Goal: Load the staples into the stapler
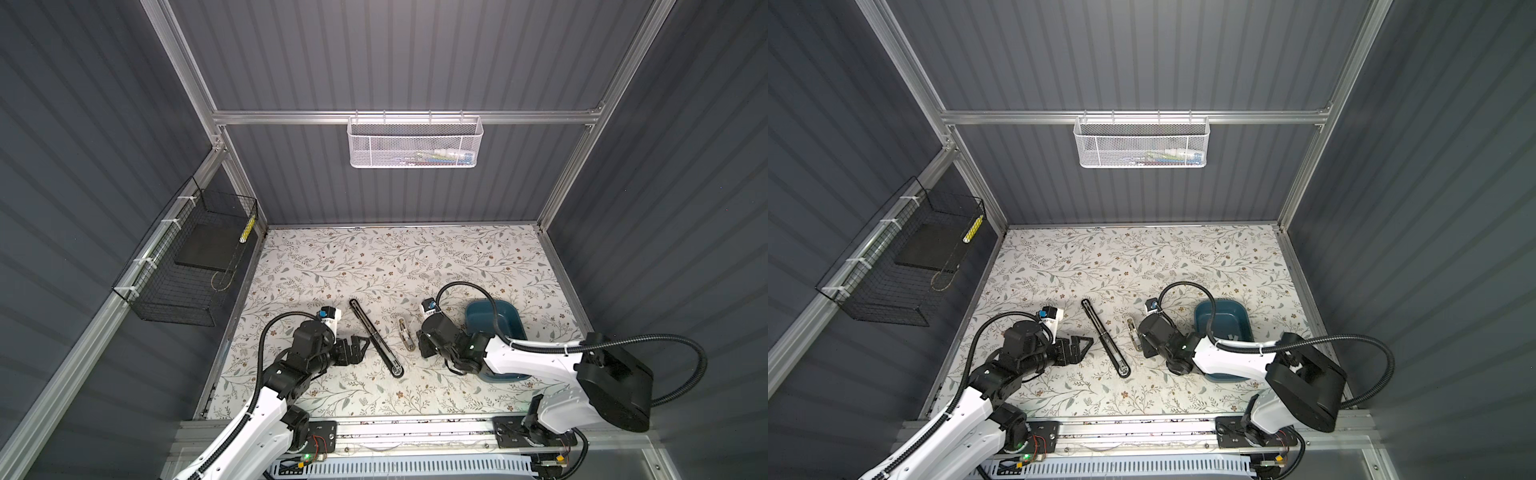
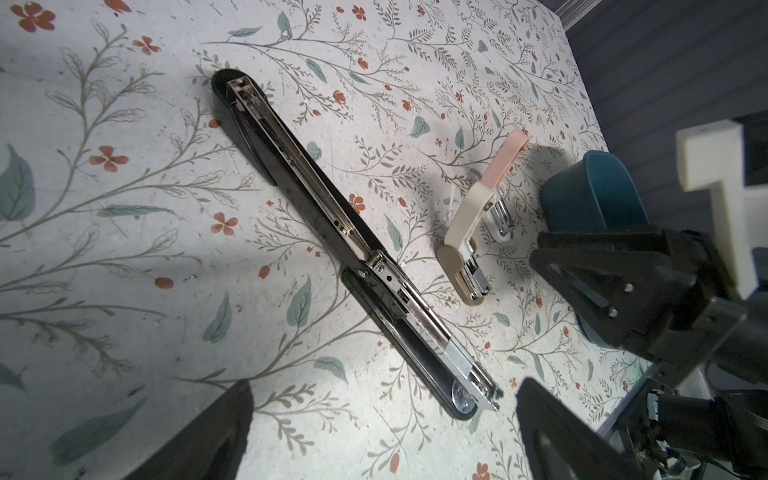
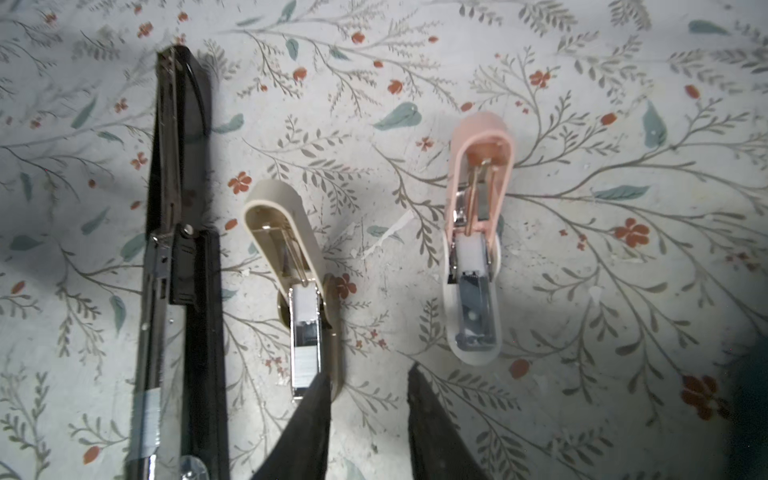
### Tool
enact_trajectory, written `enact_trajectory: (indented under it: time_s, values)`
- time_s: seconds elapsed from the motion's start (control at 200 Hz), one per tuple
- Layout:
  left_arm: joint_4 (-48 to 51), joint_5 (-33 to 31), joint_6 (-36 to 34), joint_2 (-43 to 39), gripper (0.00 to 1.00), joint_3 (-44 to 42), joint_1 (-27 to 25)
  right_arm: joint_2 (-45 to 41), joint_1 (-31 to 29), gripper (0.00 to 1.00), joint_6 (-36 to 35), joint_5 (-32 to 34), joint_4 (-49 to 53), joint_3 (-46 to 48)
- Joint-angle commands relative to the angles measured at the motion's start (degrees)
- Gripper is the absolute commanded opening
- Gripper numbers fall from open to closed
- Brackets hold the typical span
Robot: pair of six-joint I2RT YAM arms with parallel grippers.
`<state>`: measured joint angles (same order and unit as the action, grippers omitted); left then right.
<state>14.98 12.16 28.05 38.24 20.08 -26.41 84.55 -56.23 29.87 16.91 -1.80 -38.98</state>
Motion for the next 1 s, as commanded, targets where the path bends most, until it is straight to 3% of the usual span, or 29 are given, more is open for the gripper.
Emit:
enact_trajectory:
  time_s: [0.0, 0.99]
  values:
    - [0.1, -0.5, -0.3, -1.4, 0.99, -0.8, 0.2, 1.7, 0.2, 0.33, -0.3, -1.9, 0.0, -1.0]
    - [0.0, -0.1, -0.4, -1.1, 0.99, -1.0, 0.2, 6.9, -0.1, 0.26, -1.3, -6.6, 0.4, -4.1]
